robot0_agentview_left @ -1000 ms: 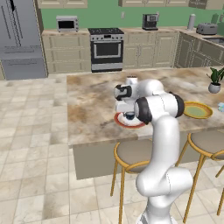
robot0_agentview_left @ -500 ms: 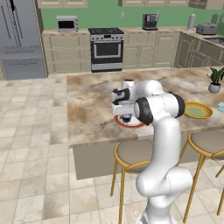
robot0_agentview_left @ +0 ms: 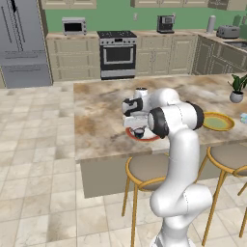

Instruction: Place two yogurt containers on each plate.

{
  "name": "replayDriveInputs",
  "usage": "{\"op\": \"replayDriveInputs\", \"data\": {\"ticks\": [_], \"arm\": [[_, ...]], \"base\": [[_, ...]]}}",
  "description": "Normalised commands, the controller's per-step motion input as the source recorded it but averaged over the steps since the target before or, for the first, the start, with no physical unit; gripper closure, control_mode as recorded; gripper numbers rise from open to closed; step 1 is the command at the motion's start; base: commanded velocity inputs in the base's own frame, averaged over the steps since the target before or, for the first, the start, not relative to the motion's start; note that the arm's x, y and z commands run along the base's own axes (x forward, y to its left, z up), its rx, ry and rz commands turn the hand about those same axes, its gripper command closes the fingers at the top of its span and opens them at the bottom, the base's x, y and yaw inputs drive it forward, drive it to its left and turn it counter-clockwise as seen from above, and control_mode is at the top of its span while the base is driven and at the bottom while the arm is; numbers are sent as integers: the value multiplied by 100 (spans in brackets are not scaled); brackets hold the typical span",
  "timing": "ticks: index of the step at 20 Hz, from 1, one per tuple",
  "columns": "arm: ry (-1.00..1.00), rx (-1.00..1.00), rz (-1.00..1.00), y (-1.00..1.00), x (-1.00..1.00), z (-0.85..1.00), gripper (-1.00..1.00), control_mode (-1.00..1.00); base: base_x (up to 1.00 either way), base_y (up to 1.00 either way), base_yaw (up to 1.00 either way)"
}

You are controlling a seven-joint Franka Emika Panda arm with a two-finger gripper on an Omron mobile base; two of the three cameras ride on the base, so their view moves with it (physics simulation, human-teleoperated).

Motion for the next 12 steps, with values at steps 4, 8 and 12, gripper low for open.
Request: {"op": "replayDriveInputs", "data": {"ticks": [4,8,12], "arm": [[0,0,0,0,0,18,-100,-100],[0,0,-1,-18,0,62,-100,-100],[0,0,-1,-68,-11,61,-100,-100]], "base": [[0,0,0],[0,0,0],[0,0,0]]}}
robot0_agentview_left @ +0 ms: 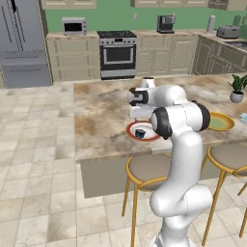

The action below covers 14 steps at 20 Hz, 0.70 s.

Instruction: Place two yogurt containers on each plate.

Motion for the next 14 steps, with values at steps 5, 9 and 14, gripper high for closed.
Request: {"op": "replayDriveInputs", "data": {"ticks": [5,9,14], "arm": [[0,0,-2,-100,-23,10,-100,-100],[1,0,-5,-99,-1,0,-100,-100],[0,0,-4,-95,0,-6,-100,-100]], "base": [[0,0,0],[0,0,0],[0,0,0]]}}
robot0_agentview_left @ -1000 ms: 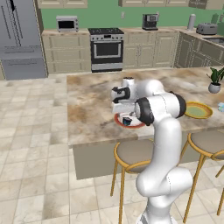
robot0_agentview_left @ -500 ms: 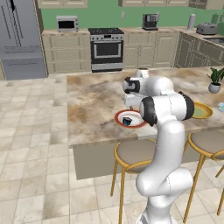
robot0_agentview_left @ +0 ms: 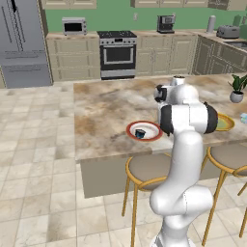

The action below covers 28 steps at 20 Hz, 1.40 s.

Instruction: Place two yogurt containers on each plate.

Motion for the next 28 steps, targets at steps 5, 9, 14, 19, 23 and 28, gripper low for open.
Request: {"op": "replayDriveInputs", "data": {"ticks": [5,9,14,19,23,28], "arm": [[0,0,-4,-95,-13,-15,-100,-100],[0,0,-6,-79,-13,-30,-100,-100],[0,0,-7,-57,-7,-32,-100,-100],[0,0,-6,-9,-1,-11,-100,-100],[0,0,0,7,0,-1,-100,-100],[0,0,0,27,2,-6,-100,-100]], "base": [[0,0,0],[0,0,0],[0,0,0],[0,0,0],[0,0,0],[0,0,0]]}}
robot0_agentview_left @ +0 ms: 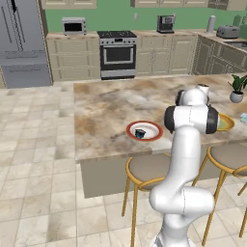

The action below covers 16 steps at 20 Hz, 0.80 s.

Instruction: Place two yogurt containers on each plate.

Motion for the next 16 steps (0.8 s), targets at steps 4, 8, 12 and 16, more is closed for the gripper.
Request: {"op": "replayDriveInputs", "data": {"ticks": [4,8,12,16], "arm": [[0,0,0,19,5,-8,-100,-100],[0,0,0,0,1,-6,-100,-100],[0,0,0,0,0,-4,-100,-100],[0,0,0,0,0,-10,-100,-100]], "base": [[0,0,0],[0,0,0],[0,0,0],[0,0,0]]}}
